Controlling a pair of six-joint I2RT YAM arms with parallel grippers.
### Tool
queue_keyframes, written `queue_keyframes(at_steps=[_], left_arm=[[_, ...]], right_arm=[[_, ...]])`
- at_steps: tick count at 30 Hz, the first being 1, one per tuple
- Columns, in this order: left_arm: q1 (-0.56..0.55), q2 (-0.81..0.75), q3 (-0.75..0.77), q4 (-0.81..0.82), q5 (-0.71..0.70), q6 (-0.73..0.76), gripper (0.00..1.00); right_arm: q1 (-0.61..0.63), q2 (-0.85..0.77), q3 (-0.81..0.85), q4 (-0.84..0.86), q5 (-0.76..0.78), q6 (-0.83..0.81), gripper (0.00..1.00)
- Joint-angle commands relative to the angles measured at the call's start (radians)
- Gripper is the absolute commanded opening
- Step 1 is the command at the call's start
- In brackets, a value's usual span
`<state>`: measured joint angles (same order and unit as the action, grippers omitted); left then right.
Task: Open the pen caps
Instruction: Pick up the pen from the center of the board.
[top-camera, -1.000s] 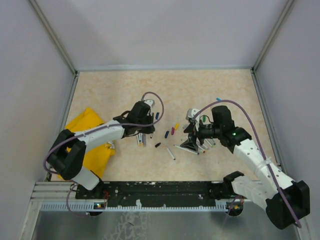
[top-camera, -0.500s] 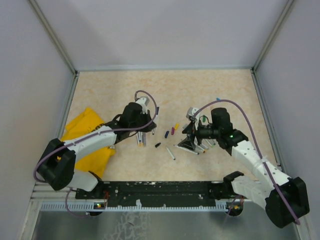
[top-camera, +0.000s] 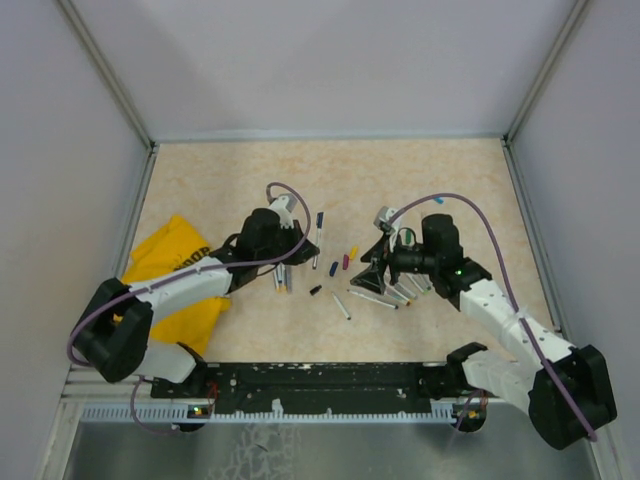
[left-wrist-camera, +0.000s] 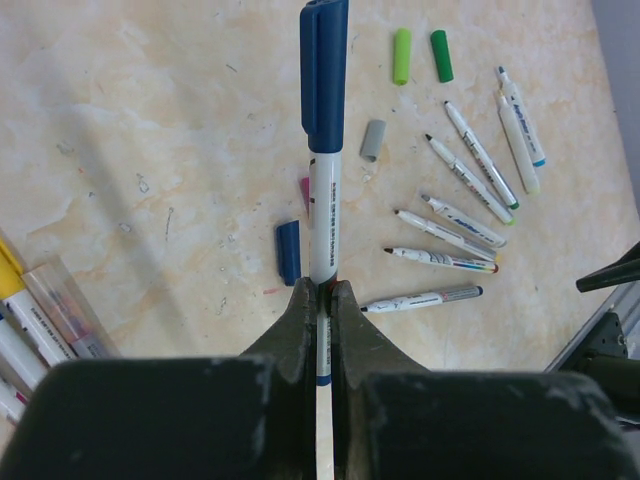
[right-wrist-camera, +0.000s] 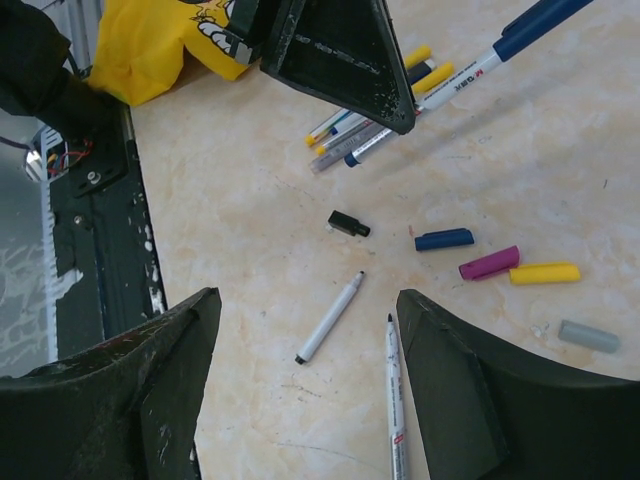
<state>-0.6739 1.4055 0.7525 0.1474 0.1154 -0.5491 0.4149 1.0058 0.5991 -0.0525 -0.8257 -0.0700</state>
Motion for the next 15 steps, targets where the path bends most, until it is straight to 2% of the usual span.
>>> queue_keyframes(at_steps=[1, 15], left_arm=[[0.008, -0.039, -0.022, 0.094, 0.04, -0.035, 0.0], [0.008, -0.055, -0.063, 0.202, 0.084, -0.093, 0.0]], right_arm=[[-0.01, 0.004, -0.001, 0.084, 0.012, 0.042, 0.72], [-0.01, 0.021, -0.005, 0.125, 0.021, 0.095, 0.72]])
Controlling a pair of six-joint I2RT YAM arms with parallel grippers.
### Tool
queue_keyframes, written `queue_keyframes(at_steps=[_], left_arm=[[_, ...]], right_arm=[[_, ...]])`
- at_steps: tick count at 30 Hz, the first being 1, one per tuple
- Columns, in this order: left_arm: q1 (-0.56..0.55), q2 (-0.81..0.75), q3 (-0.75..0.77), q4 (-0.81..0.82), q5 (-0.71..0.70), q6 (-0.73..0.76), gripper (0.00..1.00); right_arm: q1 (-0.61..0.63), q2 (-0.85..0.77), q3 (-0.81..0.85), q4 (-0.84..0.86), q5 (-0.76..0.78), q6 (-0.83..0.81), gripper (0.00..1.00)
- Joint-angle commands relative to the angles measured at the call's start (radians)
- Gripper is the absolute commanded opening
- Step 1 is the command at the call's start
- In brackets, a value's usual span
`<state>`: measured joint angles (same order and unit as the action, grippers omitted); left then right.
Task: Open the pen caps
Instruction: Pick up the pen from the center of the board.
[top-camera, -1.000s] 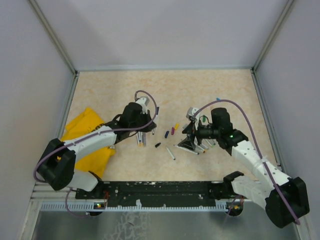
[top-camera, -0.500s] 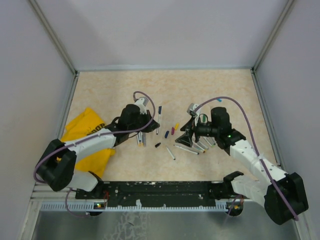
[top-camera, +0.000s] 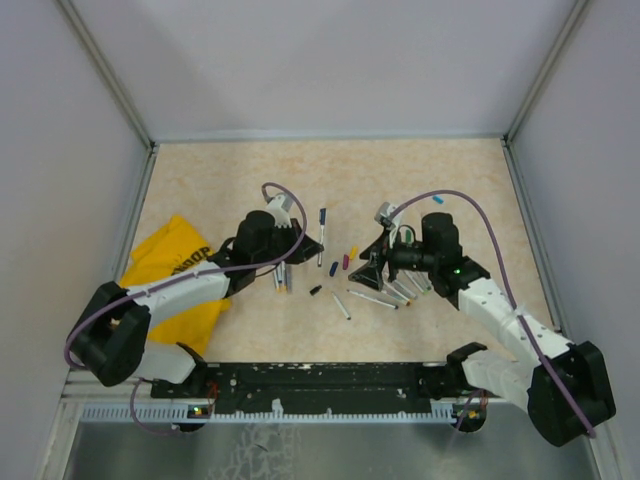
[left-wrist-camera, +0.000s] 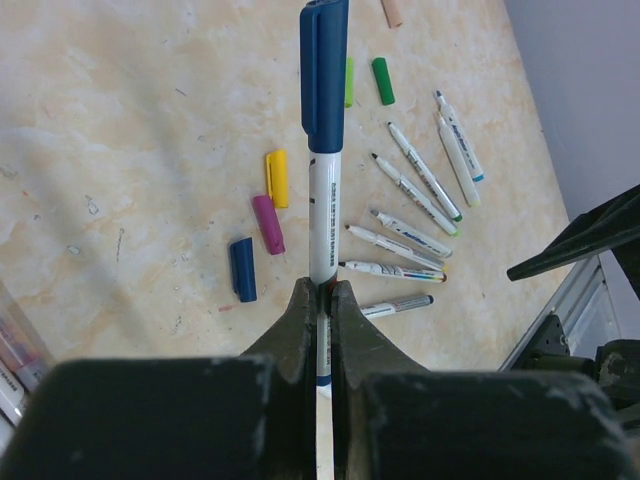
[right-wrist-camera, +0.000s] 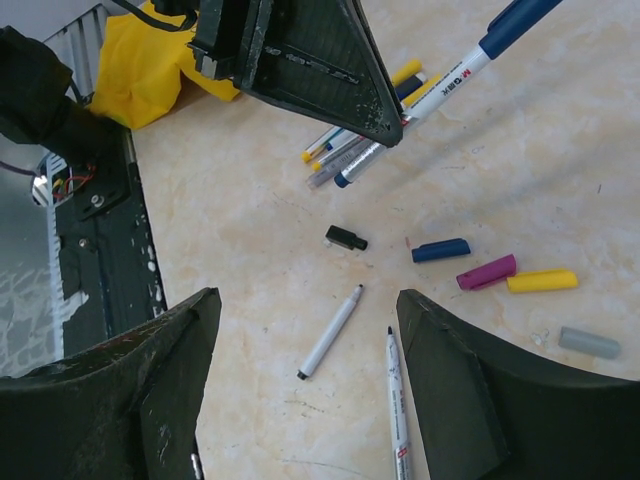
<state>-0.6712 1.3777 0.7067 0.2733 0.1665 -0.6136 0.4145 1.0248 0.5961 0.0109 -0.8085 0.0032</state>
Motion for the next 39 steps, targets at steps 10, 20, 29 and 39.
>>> queue_keyframes(at_steps=[10, 20, 29, 39], left_arm=[[0.006, 0.002, -0.059, 0.241, 0.084, -0.104, 0.0], [-0.022, 0.036, -0.14, 0.479, 0.079, -0.248, 0.0], [-0.12, 0.066, -0.148, 0.592, -0.013, -0.281, 0.0], [-0.179, 0.117, -0.116, 0.641, -0.052, -0.29, 0.0]], right_arm=[[-0.01, 0.046, -0.023, 0.152, -0.056, 0.112, 0.72], [-0.01, 0.083, -0.102, 0.375, 0.034, 0.282, 0.73], [-0.01, 0.081, -0.126, 0.461, 0.042, 0.371, 0.7], [-0.01, 0.097, -0.11, 0.41, 0.091, 0.371, 0.6]])
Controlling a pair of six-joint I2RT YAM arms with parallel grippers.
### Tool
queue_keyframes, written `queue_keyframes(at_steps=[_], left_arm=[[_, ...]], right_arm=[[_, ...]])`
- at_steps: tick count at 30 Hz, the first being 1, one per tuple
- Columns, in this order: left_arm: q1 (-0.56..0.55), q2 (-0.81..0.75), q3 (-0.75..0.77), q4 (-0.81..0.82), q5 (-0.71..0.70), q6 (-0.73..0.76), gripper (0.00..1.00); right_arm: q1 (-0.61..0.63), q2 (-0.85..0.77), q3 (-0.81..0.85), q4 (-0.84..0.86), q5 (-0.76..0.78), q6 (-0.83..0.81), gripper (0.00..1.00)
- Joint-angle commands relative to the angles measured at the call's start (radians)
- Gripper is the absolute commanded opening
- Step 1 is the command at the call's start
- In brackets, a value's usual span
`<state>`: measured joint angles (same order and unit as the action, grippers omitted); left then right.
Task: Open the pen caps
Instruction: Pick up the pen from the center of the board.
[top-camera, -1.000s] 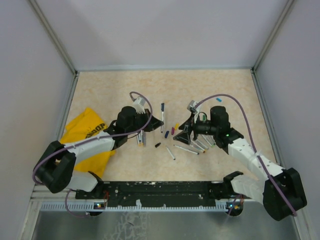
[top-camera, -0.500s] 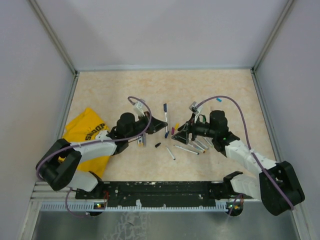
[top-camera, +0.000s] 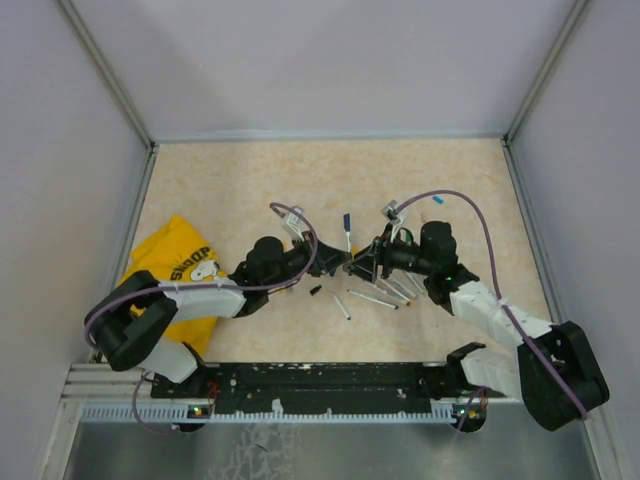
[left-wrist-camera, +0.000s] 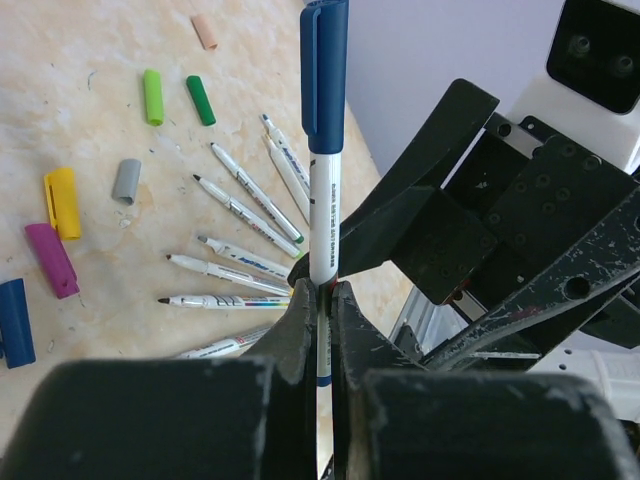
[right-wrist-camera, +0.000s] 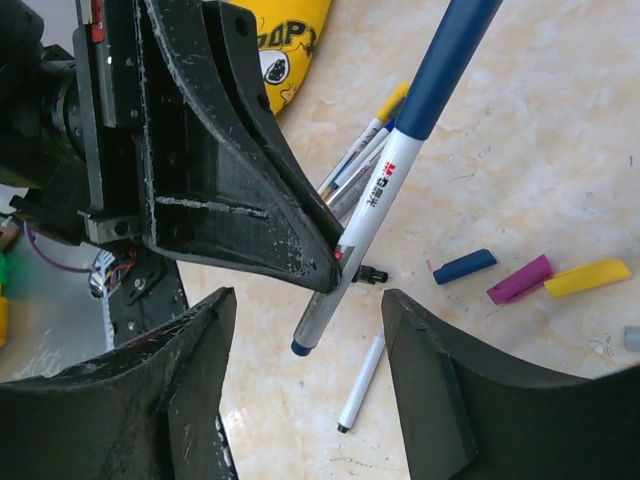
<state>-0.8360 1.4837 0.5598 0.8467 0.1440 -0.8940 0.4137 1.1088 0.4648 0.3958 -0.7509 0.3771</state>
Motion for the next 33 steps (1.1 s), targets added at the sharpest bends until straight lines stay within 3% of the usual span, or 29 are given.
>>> queue_keyframes(at_steps=[1, 14, 16, 20, 23, 33], left_arm=[[-0.018, 0.012, 0.033, 0.07, -0.032, -0.01, 0.0], [-0.046, 0.024, 0.038, 0.113, -0.043, -0.017, 0.0], [-0.053, 0.028, 0.039, 0.119, -0.043, -0.014, 0.0], [-0.058, 0.033, 0.039, 0.137, -0.036, -0.007, 0.01], [-0.059, 0.015, 0.026, 0.152, -0.033, 0.01, 0.14], [-0.057, -0.232, -0.112, 0.157, -0.049, 0.211, 0.67]], right_arm=[[-0.009, 0.014, 0.023, 0.018, 0.036, -0.007, 0.59], [-0.009, 0.027, 0.03, -0.002, 0.038, -0.009, 0.43], [-0.009, 0.026, 0.031, -0.002, 0.034, -0.006, 0.36], [-0.009, 0.023, 0.037, -0.012, 0.03, -0.001, 0.1], [-0.009, 0.016, 0.044, -0.024, 0.03, -0.001, 0.0], [-0.064, -0.005, 0.092, -0.097, -0.055, -0.022, 0.0]])
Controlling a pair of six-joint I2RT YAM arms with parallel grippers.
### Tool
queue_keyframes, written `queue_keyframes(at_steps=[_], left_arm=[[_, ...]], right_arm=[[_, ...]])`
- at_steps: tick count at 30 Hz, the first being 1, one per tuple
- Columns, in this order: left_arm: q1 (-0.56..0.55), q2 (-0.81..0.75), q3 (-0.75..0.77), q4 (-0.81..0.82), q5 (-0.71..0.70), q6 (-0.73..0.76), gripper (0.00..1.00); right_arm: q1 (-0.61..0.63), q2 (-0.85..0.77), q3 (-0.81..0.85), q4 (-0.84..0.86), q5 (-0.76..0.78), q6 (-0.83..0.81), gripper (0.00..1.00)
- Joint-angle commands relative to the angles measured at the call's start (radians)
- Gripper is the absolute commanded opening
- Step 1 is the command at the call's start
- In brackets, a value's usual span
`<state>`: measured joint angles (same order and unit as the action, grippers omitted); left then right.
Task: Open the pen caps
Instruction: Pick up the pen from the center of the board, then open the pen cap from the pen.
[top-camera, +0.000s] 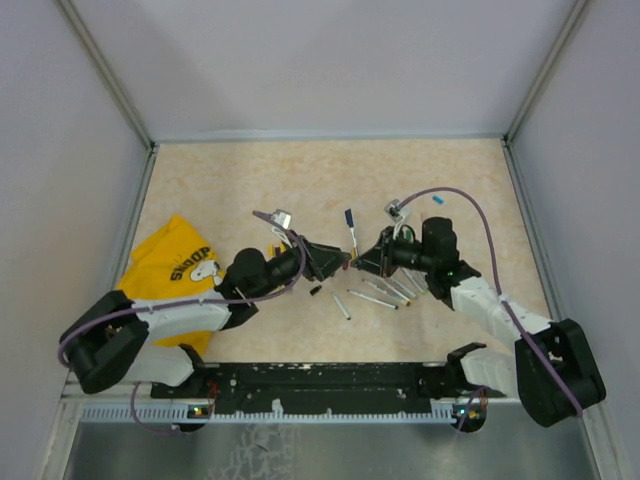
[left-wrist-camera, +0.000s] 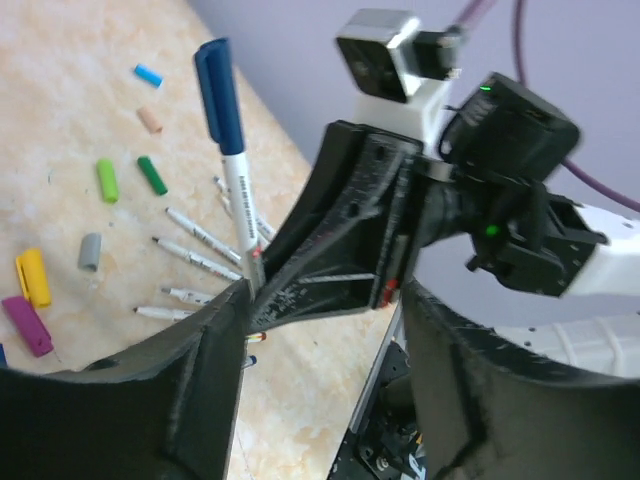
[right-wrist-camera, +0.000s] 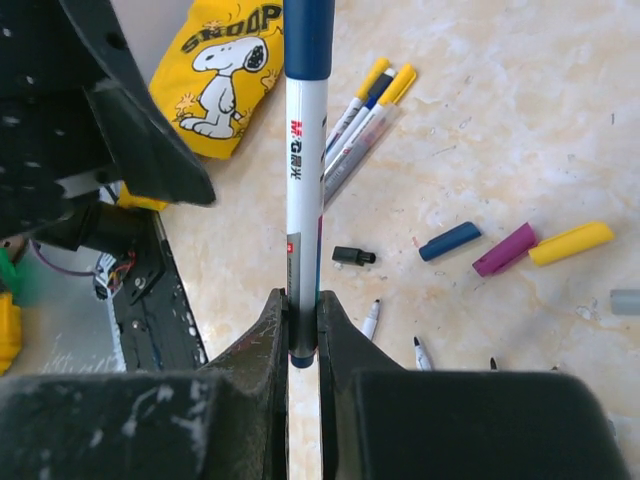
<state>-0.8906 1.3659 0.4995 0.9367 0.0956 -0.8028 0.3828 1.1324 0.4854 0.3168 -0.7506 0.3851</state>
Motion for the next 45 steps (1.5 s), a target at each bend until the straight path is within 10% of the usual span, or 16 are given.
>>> queue_keyframes(at_steps=[1, 6, 15, 36, 45], left_arm=[[-0.002, -0.146, -0.076, 0.061, -0.005, 0.148, 0.72], [0.016, -0.292, -0.151, 0.051, -0.006, 0.248, 0.98], [0.117, -0.33, -0.082, 0.021, 0.243, 0.213, 0.99], [0.12, -0.087, 0.066, 0.16, 0.379, 0.098, 0.67], [0.12, -0.044, 0.097, 0.173, 0.428, 0.082, 0.37]], right_arm=[[-0.039, -0.03, 0.082, -0.035, -0.08, -0.048, 0.0], [-0.058, -0.028, 0.124, -0.142, -0.258, -0.204, 0.0], [-0.06, -0.032, 0.169, -0.267, -0.51, -0.383, 0.0], [-0.059, -0.002, 0.171, -0.286, -0.598, -0.398, 0.0], [-0.06, 0.0, 0.171, -0.289, -0.602, -0.398, 0.0]])
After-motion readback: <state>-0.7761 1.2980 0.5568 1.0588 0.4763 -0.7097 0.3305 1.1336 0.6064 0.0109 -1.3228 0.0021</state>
